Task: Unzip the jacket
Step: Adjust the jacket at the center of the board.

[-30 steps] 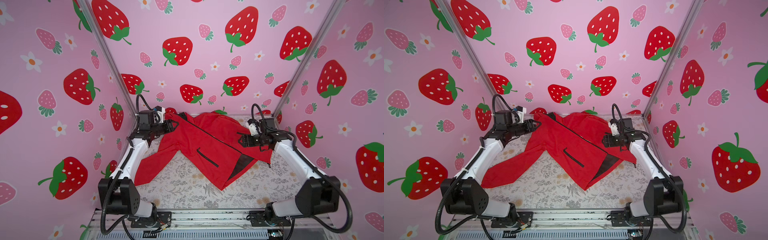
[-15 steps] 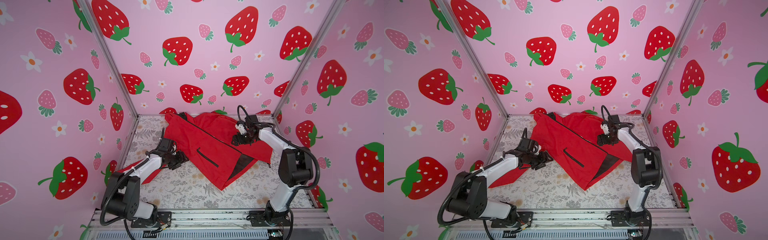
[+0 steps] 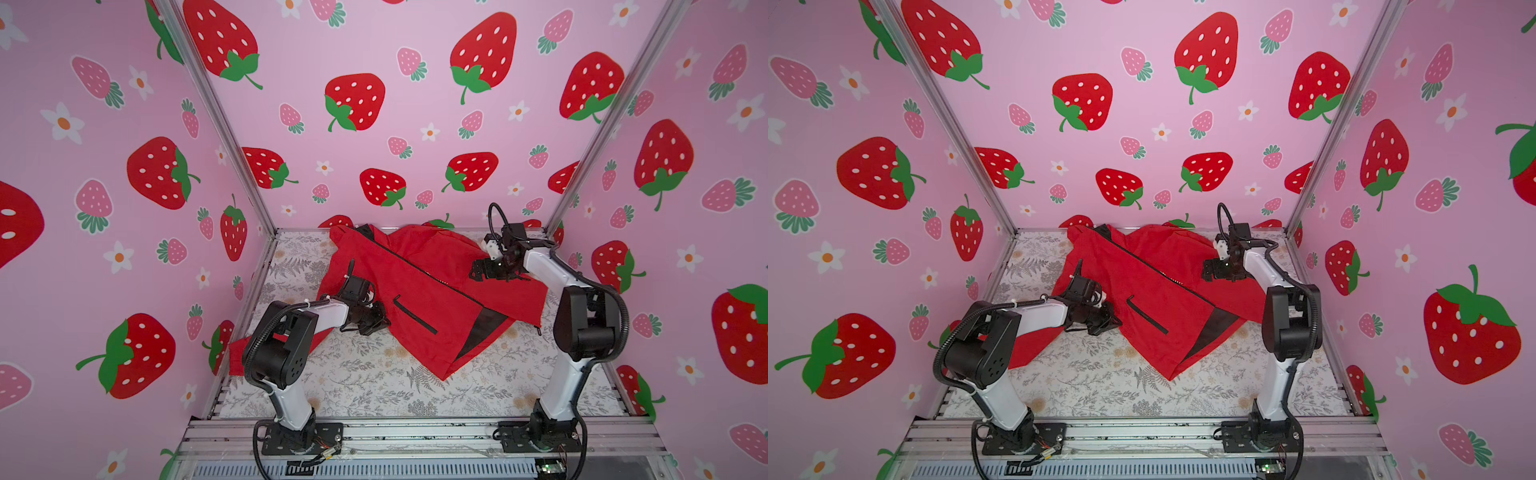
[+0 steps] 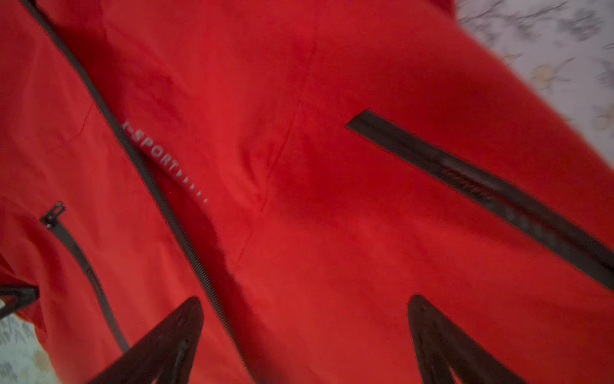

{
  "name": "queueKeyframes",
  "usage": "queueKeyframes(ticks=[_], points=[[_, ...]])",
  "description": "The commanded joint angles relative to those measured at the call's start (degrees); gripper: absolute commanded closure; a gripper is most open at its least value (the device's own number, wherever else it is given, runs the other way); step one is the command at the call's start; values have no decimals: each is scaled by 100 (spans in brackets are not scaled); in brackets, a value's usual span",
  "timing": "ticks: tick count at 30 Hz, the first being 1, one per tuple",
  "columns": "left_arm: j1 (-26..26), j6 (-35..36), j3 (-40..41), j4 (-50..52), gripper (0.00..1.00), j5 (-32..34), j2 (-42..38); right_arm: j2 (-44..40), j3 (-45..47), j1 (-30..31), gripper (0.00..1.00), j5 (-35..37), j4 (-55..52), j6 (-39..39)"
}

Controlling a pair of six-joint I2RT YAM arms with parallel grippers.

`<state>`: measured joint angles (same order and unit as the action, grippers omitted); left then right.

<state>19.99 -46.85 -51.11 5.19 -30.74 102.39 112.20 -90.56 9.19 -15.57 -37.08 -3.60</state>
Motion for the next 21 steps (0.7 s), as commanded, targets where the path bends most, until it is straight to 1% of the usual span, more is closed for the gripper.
queueKeyframes(ticks=[1, 3, 4, 6, 8, 9, 11, 13, 17, 19, 21], points=[[-318, 302, -15, 262, 100, -96, -61, 269, -431, -245, 4, -101, 8, 7], [-588, 851, -119, 905, 100, 62, -200, 403, -525, -381, 4, -24, 157, -68], [-709, 1291, -256, 1380, 100, 240, -247, 484, -577, -461, 4, -54, 261, -115], [-849, 1986, -533, 2202, 100, 647, -281, 673, -708, -585, 4, -234, 476, -123], [-946, 2506, -791, 2788, 100, 853, -193, 929, -948, -612, 4, -481, 625, 84], [-989, 2514, -827, 2867, 100, 796, -162, 1052, -1090, -594, 4, -689, 618, 224], [-1014, 2423, -782, 2631, 100, 437, -125, 1322, -1406, -542, 5, -1123, 541, 550], [-997, 2433, -852, 2690, 100, 514, -55, 1546, -1668, -467, 8, -1396, 407, 836], [-1023, 2601, -1039, 3029, 100, 860, -39, 1798, -1926, -338, 14, -2272, 203, 1185], [-1032, 2593, -1028, 3025, 100, 831, -69, 1892, -1968, -212, 18, -2389, 85, 1373], [-1032, 2576, -1050, 3032, 100, 834, -78, 2043, -2098, -103, 25, -2314, -42, 1506]])
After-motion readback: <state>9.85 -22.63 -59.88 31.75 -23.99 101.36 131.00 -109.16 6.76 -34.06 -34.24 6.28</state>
